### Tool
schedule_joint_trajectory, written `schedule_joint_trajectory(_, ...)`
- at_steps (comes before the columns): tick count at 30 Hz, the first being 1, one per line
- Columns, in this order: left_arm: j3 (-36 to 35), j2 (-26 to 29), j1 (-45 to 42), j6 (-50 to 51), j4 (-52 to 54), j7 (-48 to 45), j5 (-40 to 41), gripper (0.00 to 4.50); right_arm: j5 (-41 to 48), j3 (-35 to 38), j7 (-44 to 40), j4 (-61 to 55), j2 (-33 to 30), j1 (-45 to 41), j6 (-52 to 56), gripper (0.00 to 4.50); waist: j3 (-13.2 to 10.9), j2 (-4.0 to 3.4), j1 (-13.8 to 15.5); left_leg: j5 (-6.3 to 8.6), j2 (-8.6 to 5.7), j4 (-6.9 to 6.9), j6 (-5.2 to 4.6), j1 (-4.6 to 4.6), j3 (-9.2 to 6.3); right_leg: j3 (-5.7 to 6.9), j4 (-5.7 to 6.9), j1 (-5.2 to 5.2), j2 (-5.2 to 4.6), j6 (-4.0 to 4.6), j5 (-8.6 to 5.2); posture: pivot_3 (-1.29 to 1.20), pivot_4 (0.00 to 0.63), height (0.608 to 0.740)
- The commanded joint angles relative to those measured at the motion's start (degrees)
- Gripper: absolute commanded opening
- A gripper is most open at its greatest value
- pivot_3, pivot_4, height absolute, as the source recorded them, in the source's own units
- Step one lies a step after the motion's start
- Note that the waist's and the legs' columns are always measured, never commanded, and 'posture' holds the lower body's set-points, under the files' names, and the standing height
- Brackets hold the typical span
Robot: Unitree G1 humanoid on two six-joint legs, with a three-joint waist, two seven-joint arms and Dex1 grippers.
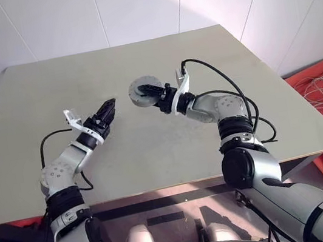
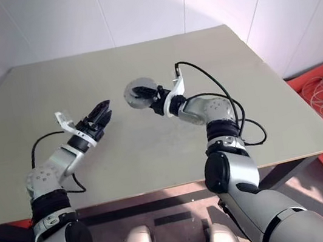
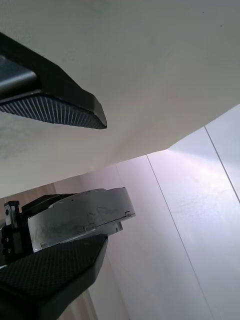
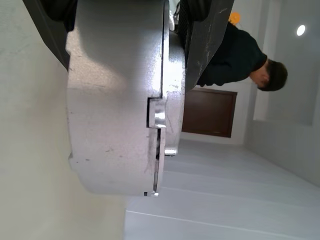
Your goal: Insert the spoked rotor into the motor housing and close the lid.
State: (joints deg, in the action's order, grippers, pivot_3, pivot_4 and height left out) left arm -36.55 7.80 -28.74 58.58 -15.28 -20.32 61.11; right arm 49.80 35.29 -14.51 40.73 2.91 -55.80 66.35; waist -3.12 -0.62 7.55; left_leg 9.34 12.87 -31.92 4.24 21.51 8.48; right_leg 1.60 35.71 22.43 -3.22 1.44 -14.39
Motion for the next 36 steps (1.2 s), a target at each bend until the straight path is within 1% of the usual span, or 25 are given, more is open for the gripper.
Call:
schedule_joint_trajectory(1, -2.1, 0.2, -2.1, 5.7, -0.9, 3.2, 8.8, 4.45, 4.5, 0.4, -0.4, -5.2, 0.6, -1.4, 1.5, 2.03, 0.0, 0.00, 0.1, 0.00, 0.00, -0.02, 0.00, 0.01, 0.00, 0.00, 0.00, 0.00, 0.00, -0.01, 0.00, 0.00, 0.000, 0.740)
schedule_joint_trajectory(7, -3.4, -1.2, -3.7, 8.9, -3.6, 7.5, 18.2, 4.45, 6.7, -1.9, -1.1, -10.7, 1.7, 0.7, 6.1, 2.03, 0.0, 0.01, 0.4, 0.00, 0.00, -0.16, 0.00, 0.04, -0.03, -0.01, 0.01, -0.02, -0.01, -0.07, 0.04, 0.00, 0.000, 0.740)
schedule_joint_trajectory(12, -2.4, -2.7, -4.1, 8.9, -3.4, 10.4, 23.4, 4.45, 5.8, -5.4, -1.0, -13.6, 2.7, 3.9, 8.0, 2.03, 0.0, 0.02, 0.4, 0.00, 0.00, -0.20, 0.00, 0.04, -0.04, -0.02, 0.01, -0.05, -0.01, -0.11, 0.06, 0.00, 0.000, 0.740)
schedule_joint_trajectory(15, -1.0, -3.3, -3.9, 9.2, -3.1, 12.2, 25.2, 4.45, 5.8, -7.5, -1.3, -15.2, 3.2, 5.5, 9.1, 2.03, 0.0, 0.02, 0.4, 0.00, -0.02, -0.23, 0.00, 0.04, -0.05, -0.02, 0.00, -0.07, -0.03, -0.12, 0.07, 0.00, 0.000, 0.740)
schedule_joint_trajectory(24, 1.5, -2.9, -2.6, 10.1, -2.4, 13.2, 27.3, 4.45, 5.6, -10.1, -1.9, -16.9, 3.3, 6.9, 9.1, 2.03, 0.0, 0.03, 0.4, 0.00, -0.02, -0.28, 0.01, 0.02, -0.06, -0.03, 0.00, -0.12, -0.03, -0.19, 0.11, 0.00, 0.000, 0.740)
schedule_joint_trajectory(36, 6.7, -2.1, -0.9, 11.3, -4.1, 13.2, 25.5, 4.45, 5.7, -11.1, -2.5, -17.4, 2.7, 6.9, 7.7, 2.03, 0.0, 0.04, 0.7, 0.00, -0.03, -0.34, 0.01, 0.01, -0.07, -0.04, 0.01, -0.16, -0.05, -0.25, 0.15, 0.00, 0.000, 0.740)
